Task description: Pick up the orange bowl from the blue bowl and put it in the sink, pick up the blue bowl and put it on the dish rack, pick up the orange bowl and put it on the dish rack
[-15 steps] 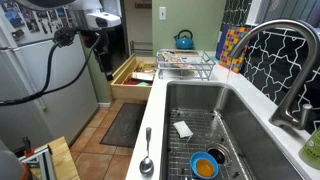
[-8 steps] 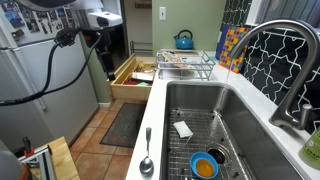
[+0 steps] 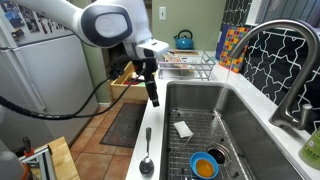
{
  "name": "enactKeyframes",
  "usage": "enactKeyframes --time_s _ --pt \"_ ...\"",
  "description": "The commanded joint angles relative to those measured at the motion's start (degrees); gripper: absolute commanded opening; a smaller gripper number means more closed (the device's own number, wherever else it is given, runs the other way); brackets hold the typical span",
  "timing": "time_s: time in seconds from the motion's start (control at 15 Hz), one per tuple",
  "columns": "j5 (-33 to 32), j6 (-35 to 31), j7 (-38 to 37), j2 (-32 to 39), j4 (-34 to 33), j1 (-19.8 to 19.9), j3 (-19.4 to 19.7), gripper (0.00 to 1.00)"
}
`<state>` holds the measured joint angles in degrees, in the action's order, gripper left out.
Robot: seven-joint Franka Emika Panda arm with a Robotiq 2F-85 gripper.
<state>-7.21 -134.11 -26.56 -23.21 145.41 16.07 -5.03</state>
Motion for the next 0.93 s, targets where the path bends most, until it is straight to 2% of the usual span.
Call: enactKeyframes --time_s 0.0,0.13,0.33,0.4,0.53,0.87 --pt "-1.5 -1.4 -2.0 3.3 -1.1 -0.3 2.3 1.0" --pt "-2.0 -2.7 -3.1 8.3 -3.4 0.3 3.8 1.0" --pt "-2.0 -2.7 -3.9 10.1 -4.9 0.1 4.0 1.0" --pt "-5.8 -3.7 -7.1 12.6 -6.4 1.4 3.6 1.0" --pt "-9.0 -3.9 -10.2 17.4 -9.7 2.4 5.0 1.0" --pt "-5.8 -4.8 -3.0 28.3 -16.8 1.0 12.5 1.0"
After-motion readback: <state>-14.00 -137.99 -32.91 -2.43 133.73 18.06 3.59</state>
